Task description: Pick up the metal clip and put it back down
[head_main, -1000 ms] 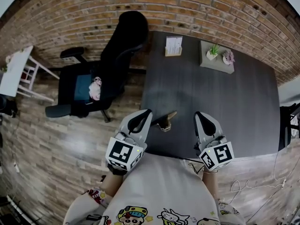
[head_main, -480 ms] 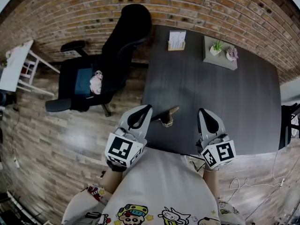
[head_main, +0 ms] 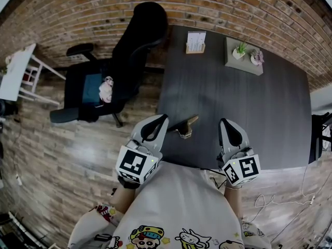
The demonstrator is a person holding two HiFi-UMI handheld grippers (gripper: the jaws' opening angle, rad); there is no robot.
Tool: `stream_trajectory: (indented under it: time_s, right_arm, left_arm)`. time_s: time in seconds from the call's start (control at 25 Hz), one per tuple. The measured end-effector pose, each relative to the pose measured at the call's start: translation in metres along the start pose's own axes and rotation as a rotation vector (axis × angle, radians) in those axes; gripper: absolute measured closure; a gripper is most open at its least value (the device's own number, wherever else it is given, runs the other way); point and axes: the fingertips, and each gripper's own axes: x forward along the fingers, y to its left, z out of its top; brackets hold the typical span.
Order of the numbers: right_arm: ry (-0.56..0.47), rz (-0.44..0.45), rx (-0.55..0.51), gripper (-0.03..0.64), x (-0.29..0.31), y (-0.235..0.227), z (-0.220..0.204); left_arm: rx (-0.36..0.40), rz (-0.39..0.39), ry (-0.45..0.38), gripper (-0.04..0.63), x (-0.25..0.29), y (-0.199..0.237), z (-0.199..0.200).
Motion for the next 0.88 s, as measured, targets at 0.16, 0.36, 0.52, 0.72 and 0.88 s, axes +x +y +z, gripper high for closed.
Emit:
stream_trajectory:
  time_s: [0.16,0.36,0.52,0.72,0.88]
  right_arm:
    - [0.0,-0.012,0.003,0.616,-0.001,-0.0018,-0.0024]
    - [-0.011,-0.028,0.014,0.615,-0.0026,-0.0039,-0.0014]
    - [-0.018,-0.036,0.014,0.615,-0.0039,-0.0043,-0.0002]
    - [-0.02,-0.041,0.013,0.616,-0.0054,-0.0034,-0.0002]
    - [-0.023,-0.046,0.015,0.616,-0.0068,-0.0016,0.0007]
  left_arm:
    - [0.0,-0.001,-0.001,0.595,-0.0002,-0.0007,-0.0015]
    - [0.001,-0.001,0.002,0.595,-0.0011,-0.0007,-0.0023]
    - [0.0,-0.001,0.002,0.595,-0.0019,-0.0014,-0.0028]
    - [-0.001,0.0,0.0,0.595,-0.0036,-0.0022,-0.0016]
    - [-0.001,-0.001,-0.001,0.595,-0.0064,-0.0017,-0.0028]
